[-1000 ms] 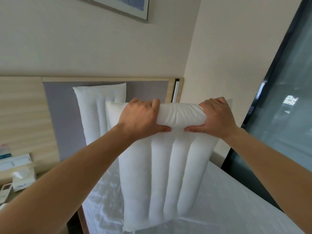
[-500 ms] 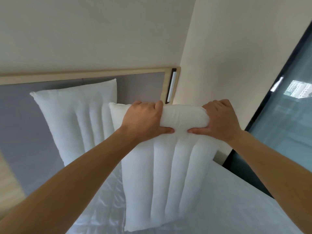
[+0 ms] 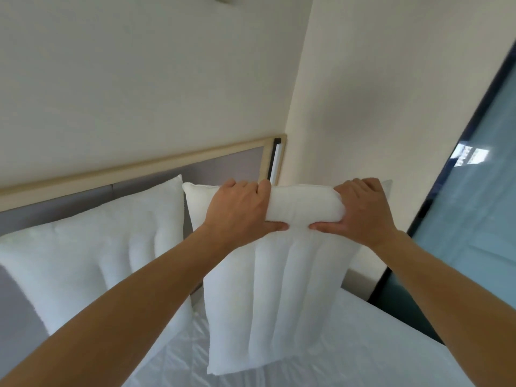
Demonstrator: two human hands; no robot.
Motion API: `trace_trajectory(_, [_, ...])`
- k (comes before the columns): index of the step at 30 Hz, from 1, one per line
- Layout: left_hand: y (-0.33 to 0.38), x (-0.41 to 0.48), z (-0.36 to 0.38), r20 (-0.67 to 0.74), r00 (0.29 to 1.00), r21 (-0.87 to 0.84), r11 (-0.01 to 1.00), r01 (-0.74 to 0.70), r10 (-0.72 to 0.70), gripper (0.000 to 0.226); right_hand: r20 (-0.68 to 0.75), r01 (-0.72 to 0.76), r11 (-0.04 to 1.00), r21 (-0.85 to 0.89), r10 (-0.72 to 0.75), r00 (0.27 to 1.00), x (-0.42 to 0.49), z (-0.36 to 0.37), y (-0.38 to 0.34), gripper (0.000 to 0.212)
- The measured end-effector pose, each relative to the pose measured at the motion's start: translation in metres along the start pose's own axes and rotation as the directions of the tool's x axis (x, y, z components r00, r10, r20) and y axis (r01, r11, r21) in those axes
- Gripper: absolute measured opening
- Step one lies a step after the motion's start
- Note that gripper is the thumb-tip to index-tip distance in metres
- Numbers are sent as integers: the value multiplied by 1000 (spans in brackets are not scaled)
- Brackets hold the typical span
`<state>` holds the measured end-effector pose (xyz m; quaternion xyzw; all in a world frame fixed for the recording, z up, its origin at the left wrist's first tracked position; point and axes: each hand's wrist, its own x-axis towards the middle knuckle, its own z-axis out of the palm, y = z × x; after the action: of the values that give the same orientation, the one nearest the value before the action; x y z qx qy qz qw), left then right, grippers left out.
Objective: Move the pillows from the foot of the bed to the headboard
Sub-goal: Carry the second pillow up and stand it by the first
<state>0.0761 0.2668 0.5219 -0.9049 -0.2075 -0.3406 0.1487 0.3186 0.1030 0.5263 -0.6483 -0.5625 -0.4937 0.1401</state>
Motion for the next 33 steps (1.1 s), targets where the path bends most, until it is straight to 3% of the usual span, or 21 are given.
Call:
trace_trajectory(7, [-18,16,48,-68,994,19,996,83,-81,73,-2,105,994,33,-105,995,33,58,14,89])
trace_trajectory(14, [-33,51,114,-161,976,77,984,163,-149,71,-72,202,962,185,-192,979,67,163,46,86])
trace_trajectory(25, [-51,171,220,-156,969,260,938,230,-194,70,-172,242,885,397,-188,967,129,354,121,91])
trace_trajectory(33, [-83,214,285,-124,944,340,881,329,-305,70,-195,291,830,477,-222,955,174,461,125,92])
